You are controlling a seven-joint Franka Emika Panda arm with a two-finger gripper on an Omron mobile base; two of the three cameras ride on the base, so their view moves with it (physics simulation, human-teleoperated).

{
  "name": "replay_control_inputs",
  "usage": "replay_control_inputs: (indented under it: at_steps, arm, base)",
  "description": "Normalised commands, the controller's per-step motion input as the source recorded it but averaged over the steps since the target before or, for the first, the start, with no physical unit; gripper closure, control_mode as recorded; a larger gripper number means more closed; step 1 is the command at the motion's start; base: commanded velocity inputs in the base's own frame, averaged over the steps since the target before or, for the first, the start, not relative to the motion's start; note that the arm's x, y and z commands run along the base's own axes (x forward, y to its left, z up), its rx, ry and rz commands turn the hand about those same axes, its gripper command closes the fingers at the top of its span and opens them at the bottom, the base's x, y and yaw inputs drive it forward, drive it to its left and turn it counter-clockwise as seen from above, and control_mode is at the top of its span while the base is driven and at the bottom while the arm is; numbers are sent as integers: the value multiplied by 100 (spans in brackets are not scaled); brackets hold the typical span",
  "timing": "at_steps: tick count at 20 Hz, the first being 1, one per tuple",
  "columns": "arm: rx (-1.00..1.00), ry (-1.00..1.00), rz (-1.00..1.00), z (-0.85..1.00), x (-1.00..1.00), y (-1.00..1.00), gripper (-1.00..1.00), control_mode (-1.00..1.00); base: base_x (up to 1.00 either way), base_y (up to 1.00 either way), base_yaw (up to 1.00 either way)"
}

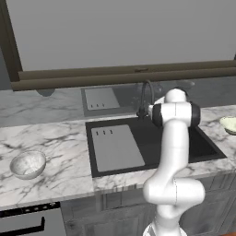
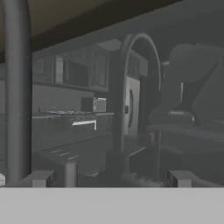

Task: Rinse each bowl for a few seconds and place them down in the sink or on the counter.

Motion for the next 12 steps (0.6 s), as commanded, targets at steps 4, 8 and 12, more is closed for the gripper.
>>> replay_control_inputs:
  at_steps: [4, 8, 12]
  arm:
    - [2, 0, -2, -14, 32, 0, -100, -100]
    - [3, 0, -1, -14, 17, -16, -100, -100]
    - [5, 0, -2, -16, 1, -39, -100, -100]
  base:
    - [0, 0, 0]
    - [0, 0, 0]
    - [0, 0, 0]
